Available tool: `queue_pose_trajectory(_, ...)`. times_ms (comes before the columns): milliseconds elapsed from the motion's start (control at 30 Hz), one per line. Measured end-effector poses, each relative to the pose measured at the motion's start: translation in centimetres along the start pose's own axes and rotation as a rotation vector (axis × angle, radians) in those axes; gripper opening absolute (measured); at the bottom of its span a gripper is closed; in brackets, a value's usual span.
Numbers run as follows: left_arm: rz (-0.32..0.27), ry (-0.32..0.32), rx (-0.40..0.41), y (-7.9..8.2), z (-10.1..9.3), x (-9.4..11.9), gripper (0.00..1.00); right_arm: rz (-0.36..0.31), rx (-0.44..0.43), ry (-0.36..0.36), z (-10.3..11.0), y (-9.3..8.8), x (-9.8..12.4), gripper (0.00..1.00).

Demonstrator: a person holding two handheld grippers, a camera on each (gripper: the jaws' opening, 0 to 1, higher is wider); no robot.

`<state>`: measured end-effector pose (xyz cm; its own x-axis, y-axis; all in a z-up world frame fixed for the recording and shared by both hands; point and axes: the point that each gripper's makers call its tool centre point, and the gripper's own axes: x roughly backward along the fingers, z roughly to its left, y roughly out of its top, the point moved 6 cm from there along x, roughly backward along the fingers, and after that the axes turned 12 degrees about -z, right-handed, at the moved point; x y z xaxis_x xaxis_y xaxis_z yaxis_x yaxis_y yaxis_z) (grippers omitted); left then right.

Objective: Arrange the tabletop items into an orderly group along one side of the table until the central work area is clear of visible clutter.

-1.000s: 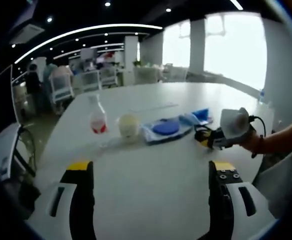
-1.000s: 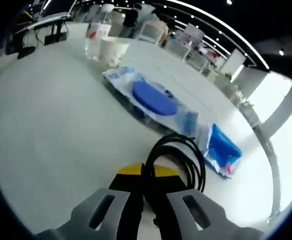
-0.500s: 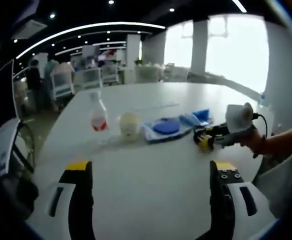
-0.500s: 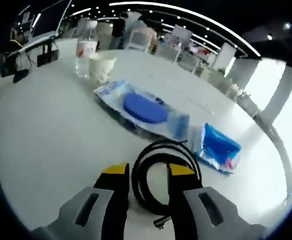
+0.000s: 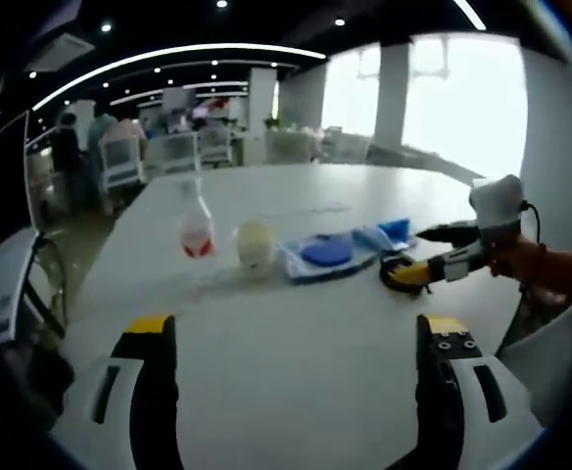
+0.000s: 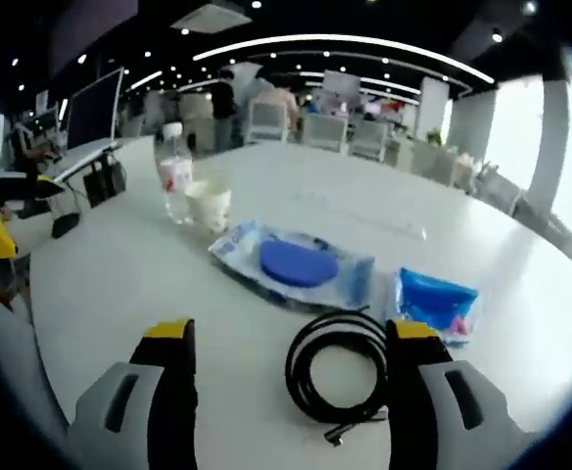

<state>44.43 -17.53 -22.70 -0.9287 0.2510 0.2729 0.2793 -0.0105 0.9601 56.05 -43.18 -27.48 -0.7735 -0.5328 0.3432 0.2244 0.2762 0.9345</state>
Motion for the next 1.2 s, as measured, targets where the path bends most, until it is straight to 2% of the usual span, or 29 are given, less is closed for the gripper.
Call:
queue_pose_trajectory(200,-0.011,-0.013,-0.009,0.4,-0.1,0.1,0.99,-0.018,-0.035,0.018,0.3,0.9,2.3,0.99)
queue_pose_trajectory(333,-0.007,-0.016,-0.021,0.4,-0.2,0.3,1.0,-0.021,-0.006,0.02,0.3,1.4,4.2,0.99)
queue_pose_trajectory(467,0.002,-0.015,-0.046,0.2,-0.1,0.6,1.0,-0.039,-0.029,0.027,0.2,2.1,6.0,0.99)
queue_pose_trajectory(500,0.003,-0.012,-0.053,0.2,-0.1,0.7,1.0,-0.037,-0.017,0.025,0.2,2.2,6.2,0.99)
queue_pose_trajectory(567,0.001,-0.009,-0.066,0.3,-0.1,0.9,1.0,-0.031,0.067,0.007,-0.2,2.3,7.1,0.99)
queue_pose_trajectory(600,0.008,-0.009,-0.068,0.3,-0.1,0.9,1.0,-0.026,0.075,0.006,-0.1,2.3,7.4,1.0)
queue_pose_trajectory(700,-0.003,-0.012,-0.064,0.5,-0.3,1.4,1.0,-0.044,-0.019,0.03,0.4,2.4,8.6,0.99)
queue_pose_trajectory(733,-0.006,-0.013,-0.064,0.6,-0.3,1.5,1.0,-0.045,-0.02,0.028,0.3,2.5,9.0,1.0)
queue_pose_trajectory(767,-0.007,-0.014,-0.065,0.6,-0.4,1.6,1.0,-0.062,-0.014,0.038,0.3,2.6,9.4,1.0)
queue_pose_trajectory(867,-0.006,-0.021,-0.069,0.7,-0.7,2.2,1.0,-0.145,-0.091,0.088,0.8,3.2,10.5,1.0)
queue_pose_trajectory(933,-0.011,-0.022,-0.072,0.8,-0.8,2.5,1.0,-0.149,-0.145,0.092,0.7,3.1,11.4,1.0)
queue_pose_trajectory(1200,-0.022,-0.013,-0.08,1.2,-1.0,4.0,1.0,-0.176,-0.127,0.084,0.3,2.9,14.5,1.0)
